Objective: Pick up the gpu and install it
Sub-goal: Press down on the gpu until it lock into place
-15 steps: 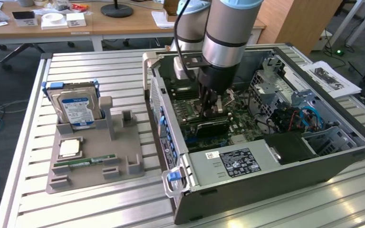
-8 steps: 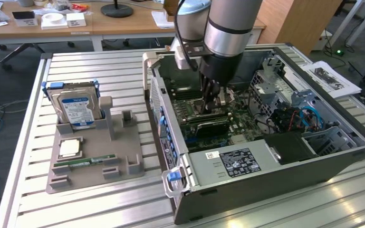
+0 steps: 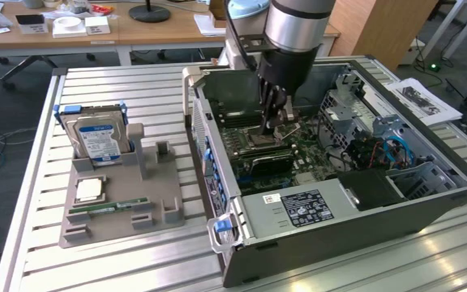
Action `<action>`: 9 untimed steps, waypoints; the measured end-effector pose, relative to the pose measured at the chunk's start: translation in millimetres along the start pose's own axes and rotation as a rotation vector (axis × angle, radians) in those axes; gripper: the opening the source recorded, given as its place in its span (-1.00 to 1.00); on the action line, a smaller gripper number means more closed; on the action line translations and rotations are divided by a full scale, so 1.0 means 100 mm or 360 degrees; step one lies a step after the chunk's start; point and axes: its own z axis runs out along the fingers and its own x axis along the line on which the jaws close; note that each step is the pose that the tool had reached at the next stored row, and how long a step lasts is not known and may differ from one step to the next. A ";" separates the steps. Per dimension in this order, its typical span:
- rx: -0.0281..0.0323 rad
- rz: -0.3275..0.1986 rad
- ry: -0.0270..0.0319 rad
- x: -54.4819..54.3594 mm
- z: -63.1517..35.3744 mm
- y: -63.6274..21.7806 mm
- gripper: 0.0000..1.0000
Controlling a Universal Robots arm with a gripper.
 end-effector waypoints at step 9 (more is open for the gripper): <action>0.00057 0.0000 -0.00007 -0.01 -0.205 -0.002 -0.79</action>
